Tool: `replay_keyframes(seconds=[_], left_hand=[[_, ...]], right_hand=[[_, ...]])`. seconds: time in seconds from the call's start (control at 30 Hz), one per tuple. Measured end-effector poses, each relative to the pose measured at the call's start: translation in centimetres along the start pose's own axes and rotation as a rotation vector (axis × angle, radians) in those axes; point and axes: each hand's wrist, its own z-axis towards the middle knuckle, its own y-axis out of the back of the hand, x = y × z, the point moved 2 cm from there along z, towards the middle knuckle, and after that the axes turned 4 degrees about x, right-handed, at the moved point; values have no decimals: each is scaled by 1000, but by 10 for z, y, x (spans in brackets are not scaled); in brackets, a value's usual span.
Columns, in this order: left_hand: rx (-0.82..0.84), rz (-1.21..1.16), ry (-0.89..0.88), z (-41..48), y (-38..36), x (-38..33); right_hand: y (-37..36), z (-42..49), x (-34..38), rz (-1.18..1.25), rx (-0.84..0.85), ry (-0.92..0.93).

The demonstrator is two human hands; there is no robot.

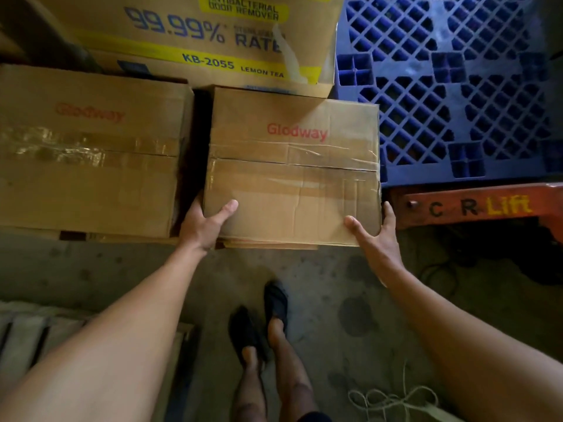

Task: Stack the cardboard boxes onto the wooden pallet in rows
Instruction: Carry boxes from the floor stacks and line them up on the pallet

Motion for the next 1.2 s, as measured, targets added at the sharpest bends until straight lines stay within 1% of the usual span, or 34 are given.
replay_keyframes(seconds=[0.1, 0.17, 0.33, 0.47, 0.57, 0.67, 0.77, 0.87, 0.97, 1.13, 1.2], left_hand=[[-4, -146, 36, 3, -1, 4], [8, -192, 33, 1, -1, 3], [12, -191, -16, -25, 6, -13], [46, -167, -88, -62, 14, -19], [85, -151, -136, -94, 23, -16], [98, -119, -189, -132, 32, -11], [58, -141, -256, -174, 41, -2], [56, -143, -316, -223, 52, 9], [8, -154, -362, -277, 70, 15], [-65, -189, -446, -363, 101, 15], [-123, -203, -472, -394, 113, 15]], right_hand=[[-1, 0, 1, 118, 37, -3], [-1, -3, 5, 209, 43, -7], [13, -15, 20, 338, 57, 30], [24, -44, 26, 360, 106, 70], [32, -81, 23, 387, 111, 85], [40, -126, 14, 384, 73, 132], [48, -178, 7, 389, 31, 207], [57, -233, 1, 376, 0, 255], [67, -286, 4, 345, -9, 317], [82, -353, 21, 317, 29, 456], [85, -374, 32, 305, 55, 509]])
